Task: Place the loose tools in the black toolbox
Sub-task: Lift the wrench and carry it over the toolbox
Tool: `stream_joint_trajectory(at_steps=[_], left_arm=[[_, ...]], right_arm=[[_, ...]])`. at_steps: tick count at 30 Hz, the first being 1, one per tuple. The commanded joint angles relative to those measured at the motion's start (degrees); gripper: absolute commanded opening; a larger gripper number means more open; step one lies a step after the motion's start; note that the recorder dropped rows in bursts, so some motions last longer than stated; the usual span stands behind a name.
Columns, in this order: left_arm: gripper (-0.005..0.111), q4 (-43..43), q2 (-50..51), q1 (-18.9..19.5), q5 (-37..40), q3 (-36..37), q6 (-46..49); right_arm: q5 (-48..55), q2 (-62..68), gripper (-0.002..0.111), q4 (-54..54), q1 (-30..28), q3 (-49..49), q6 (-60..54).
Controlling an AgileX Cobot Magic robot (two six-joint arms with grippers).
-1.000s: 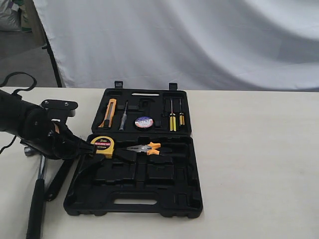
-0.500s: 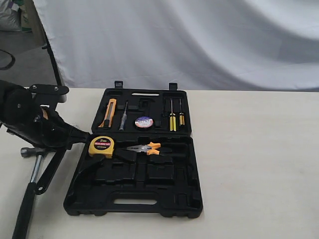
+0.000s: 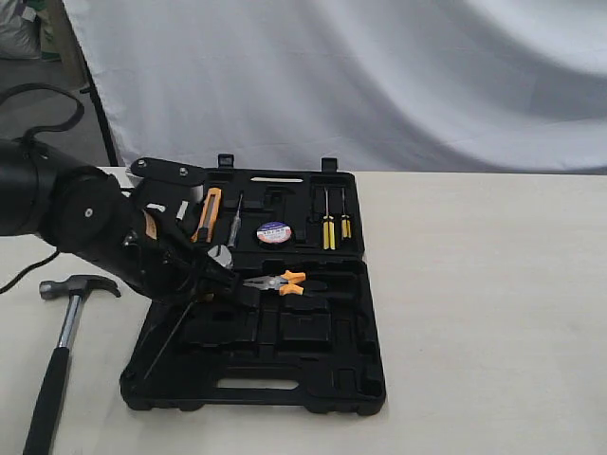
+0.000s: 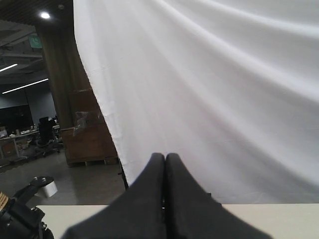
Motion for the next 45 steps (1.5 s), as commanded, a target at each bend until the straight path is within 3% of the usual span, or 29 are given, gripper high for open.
stream_joint_trajectory(at_steps=[1,27,45], left_arm=[[0.000,-0.53,0.31,-3.45,-1.75,-0.05,0.27],[0.002,-0.62,7.45,-3.85,-6.76,-0.05,-8.02],[0.057,-0.62,7.45,-3.85,-6.76,-0.18,-6.70]], right_arm=[[0.17,-0.42,0.000,-0.73,-0.18,0.19,0.13],[0.17,-0.42,0.000,-0.73,-0.18,0.19,0.13],[0.03,-0.42,0.000,-0.73,-0.18,0.19,0.11]])
